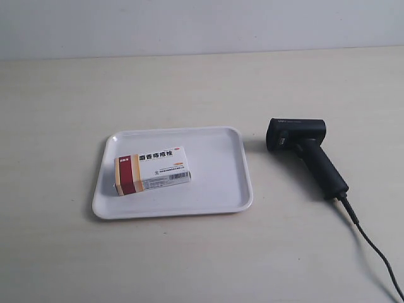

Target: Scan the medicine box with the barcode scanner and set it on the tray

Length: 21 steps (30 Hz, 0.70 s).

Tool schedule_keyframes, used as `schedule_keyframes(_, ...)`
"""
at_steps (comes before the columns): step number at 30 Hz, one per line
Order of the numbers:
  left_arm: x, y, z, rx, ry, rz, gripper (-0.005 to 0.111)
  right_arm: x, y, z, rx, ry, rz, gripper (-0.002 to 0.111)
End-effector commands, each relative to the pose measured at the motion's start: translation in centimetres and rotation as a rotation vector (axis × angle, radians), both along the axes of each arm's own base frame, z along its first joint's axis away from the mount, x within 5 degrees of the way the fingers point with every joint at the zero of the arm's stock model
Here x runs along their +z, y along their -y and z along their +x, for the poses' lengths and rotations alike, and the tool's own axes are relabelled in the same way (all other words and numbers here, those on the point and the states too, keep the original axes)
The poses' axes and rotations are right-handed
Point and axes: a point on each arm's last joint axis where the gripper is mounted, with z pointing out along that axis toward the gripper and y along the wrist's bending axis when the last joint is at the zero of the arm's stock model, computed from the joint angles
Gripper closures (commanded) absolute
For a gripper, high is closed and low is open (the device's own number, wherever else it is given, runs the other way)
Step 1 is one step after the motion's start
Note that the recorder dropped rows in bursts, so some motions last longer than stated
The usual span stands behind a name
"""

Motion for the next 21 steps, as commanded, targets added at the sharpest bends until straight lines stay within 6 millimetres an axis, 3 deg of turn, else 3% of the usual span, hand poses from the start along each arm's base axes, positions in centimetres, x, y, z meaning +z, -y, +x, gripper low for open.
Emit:
schedule_keyframes(1,-0.01,-0.07,-0.05,0.012,0.004,-0.014,0.102,-0.01,0.0,-0.05,0.001,0.005,0.004,0.106)
schedule_keyframes(21,-0.05,-0.07,-0.06,0.005,-0.004,0.015,0.102,-0.01,0.0,-0.05,0.001,0.005,0.004,0.106)
